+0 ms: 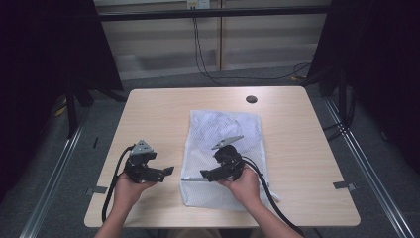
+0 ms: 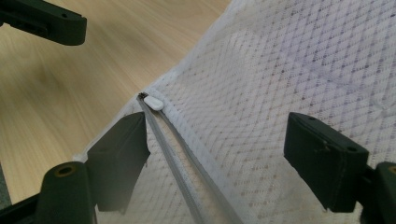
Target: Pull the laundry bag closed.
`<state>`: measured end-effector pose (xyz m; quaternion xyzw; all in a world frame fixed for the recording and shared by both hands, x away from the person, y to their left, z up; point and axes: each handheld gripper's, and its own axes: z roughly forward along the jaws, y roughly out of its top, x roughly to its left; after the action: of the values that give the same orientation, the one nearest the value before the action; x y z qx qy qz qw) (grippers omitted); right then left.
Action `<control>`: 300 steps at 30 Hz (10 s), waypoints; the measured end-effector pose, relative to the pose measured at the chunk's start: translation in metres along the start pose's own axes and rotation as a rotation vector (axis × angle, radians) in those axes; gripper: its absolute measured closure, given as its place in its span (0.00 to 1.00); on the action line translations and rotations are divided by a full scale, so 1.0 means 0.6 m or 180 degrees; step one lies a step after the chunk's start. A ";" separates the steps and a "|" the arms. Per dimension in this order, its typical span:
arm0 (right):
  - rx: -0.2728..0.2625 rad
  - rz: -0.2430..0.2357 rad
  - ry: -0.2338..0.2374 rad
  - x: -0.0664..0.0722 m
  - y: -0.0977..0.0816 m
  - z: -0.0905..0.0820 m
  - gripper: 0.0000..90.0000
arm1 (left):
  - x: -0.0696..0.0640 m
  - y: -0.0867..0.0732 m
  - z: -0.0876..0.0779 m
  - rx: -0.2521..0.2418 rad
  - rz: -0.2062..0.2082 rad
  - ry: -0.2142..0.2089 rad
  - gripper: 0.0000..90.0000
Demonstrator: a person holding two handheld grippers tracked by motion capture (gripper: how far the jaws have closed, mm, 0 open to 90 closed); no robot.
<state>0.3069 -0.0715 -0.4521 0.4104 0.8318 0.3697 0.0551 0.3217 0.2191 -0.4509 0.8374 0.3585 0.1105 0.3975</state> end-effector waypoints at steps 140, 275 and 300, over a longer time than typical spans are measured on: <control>0.0407 0.0277 0.0586 0.046 0.047 0.091 0.97 | -0.001 -0.002 0.000 0.0092 -0.0079 -0.0214 0.13; -0.0011 0.0479 0.0828 0.027 0.046 0.032 0.97 | -0.039 -0.001 0.088 0.0523 -0.1344 -0.1470 0.98; -0.0015 0.0485 0.0859 0.011 0.033 0.022 0.97 | -0.037 0.000 0.081 0.0507 -0.1307 -0.1410 0.98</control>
<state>0.3206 -0.0516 -0.4470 0.4188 0.7972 0.4265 -0.0844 0.3285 0.1753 -0.4809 0.7797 0.4324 -0.1857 0.4130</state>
